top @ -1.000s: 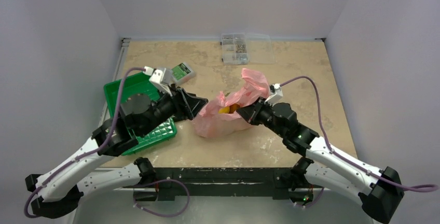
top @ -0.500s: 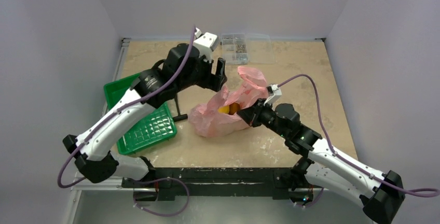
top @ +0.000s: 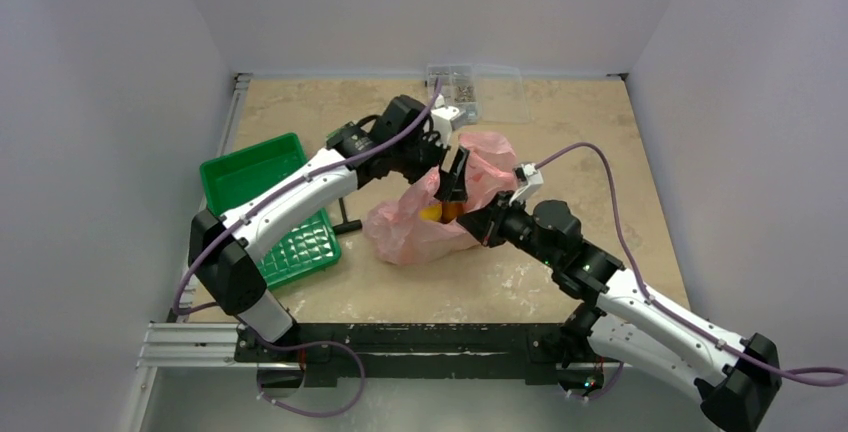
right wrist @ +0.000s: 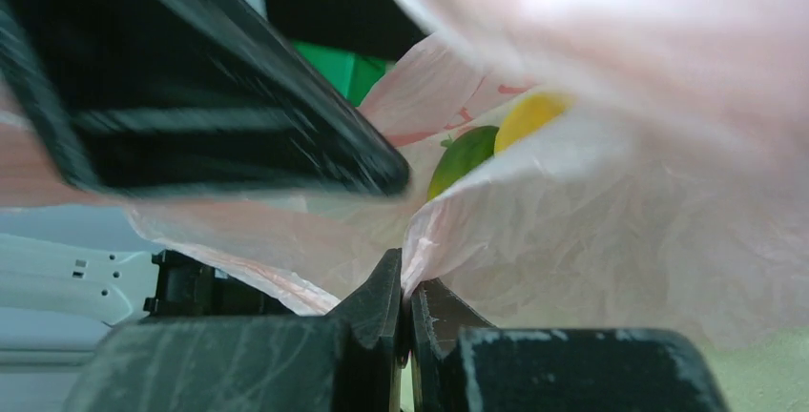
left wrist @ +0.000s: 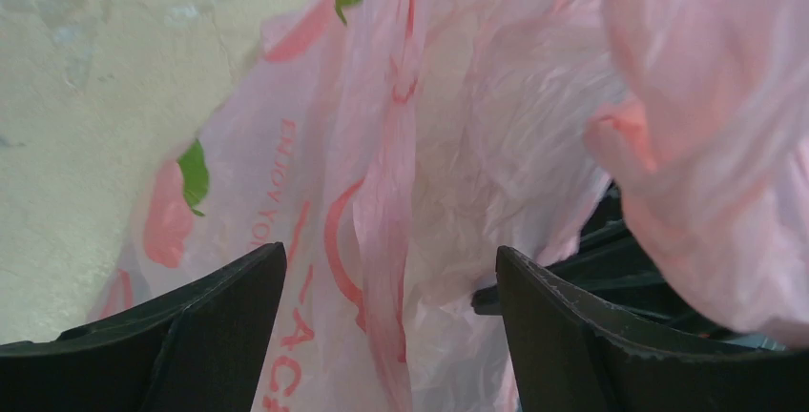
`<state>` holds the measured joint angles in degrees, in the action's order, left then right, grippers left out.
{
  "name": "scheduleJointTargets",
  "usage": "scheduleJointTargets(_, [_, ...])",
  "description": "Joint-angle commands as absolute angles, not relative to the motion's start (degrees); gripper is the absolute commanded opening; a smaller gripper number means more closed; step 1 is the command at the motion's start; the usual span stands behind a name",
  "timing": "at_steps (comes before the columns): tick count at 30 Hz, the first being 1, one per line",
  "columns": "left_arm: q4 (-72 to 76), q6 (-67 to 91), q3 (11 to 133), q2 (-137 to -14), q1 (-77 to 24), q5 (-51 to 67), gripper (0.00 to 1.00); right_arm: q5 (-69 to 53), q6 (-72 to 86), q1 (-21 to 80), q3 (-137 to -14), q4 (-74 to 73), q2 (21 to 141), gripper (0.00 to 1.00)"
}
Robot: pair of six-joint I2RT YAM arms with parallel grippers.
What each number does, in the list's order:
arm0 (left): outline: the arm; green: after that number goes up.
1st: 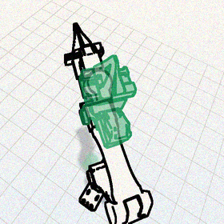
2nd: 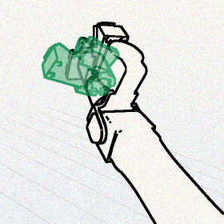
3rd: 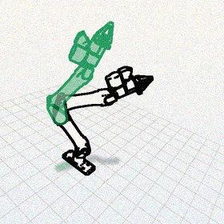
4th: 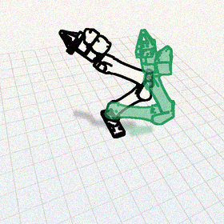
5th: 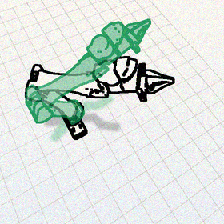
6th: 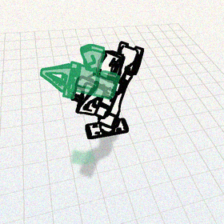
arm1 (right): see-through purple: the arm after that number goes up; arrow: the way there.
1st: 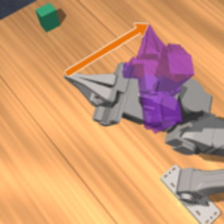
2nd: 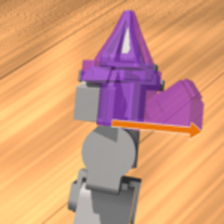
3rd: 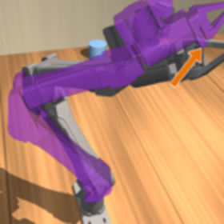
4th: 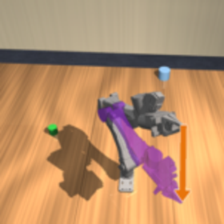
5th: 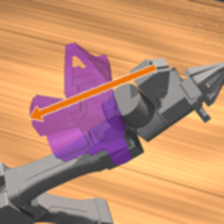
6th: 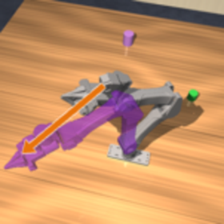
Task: Take the fake fruits out of the plastic bag
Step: Adjust the plastic bag at the center of the board.
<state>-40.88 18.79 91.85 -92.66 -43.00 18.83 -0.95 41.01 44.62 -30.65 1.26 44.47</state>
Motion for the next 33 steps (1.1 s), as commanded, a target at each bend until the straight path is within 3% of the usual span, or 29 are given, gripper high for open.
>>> scheduleJointTargets(1, [-31.9,16.7,83.6,-88.8,-46.4,17.4,0.81,-1.4,39.3,44.6,-33.5,2.0,42.0,0.0])
scheduleJointTargets(3, [-31.8,16.6,83.0,-89.5,-47.4,10.2,0.78,-1.4,39.2,44.6,-33.5,1.8,41.7,0.0])
scheduleJointTargets(6, [-31.3,17.6,83.4,-91.4,-48.0,3.4,0.64,-0.2,38.5,44.6,-34.2,0.6,41.6,0.0])
scheduleJointTargets(8, [-31.8,18.5,84.2,-92.0,-48.0,-2.2,0.43,0.6,37.9,44.6,-34.6,-0.5,41.7,0.0])
scheduleJointTargets(10, [-32.6,19.7,85.0,-91.3,-47.3,-7.9,0.28,3.8,37.8,44.6,-35.6,-3.8,41.4,0.0])
scheduleJointTargets(13, [-32.2,22.7,84.6,-88.1,-44.1,-12.5,0.0,18.1,44.7,44.6,-37.4,-14.5,40.3,0.0])
scheduleJointTargets(16, [-27.9,26.1,81.6,-83.0,-37.2,-9.2,0.0,35.7,60.5,44.5,-37.6,-32.4,36.4,0.0])
scheduleJointTargets(19, [-24.0,29.1,80.3,-80.8,-30.3,0.2,0.0,43.1,70.7,44.6,-34.4,-39.9,28.2,0.0])
scheduleJointTargets(23, [-25.1,28.0,84.9,-83.8,-28.2,10.4,0.0,43.5,70.8,44.6,-29.4,-39.3,18.3,0.0])
scheduleJointTargets(29, [-24.7,29.7,87.5,-89.5,-28.2,21.5,0.0,39.8,60.4,44.6,-29.0,-33.2,19.2,0.0])
scheduleJointTargets(30, [-25.3,29.8,88.2,-90.1,-28.3,22.9,0.06,37.1,55.3,44.6,-29.2,-29.7,20.1,0.0])
scheduleJointTargets(33, [-28.5,28.2,90.6,-89.8,-29.3,23.6,0.38,29.8,45.7,44.5,-31.5,-24.6,23.9,0.0])
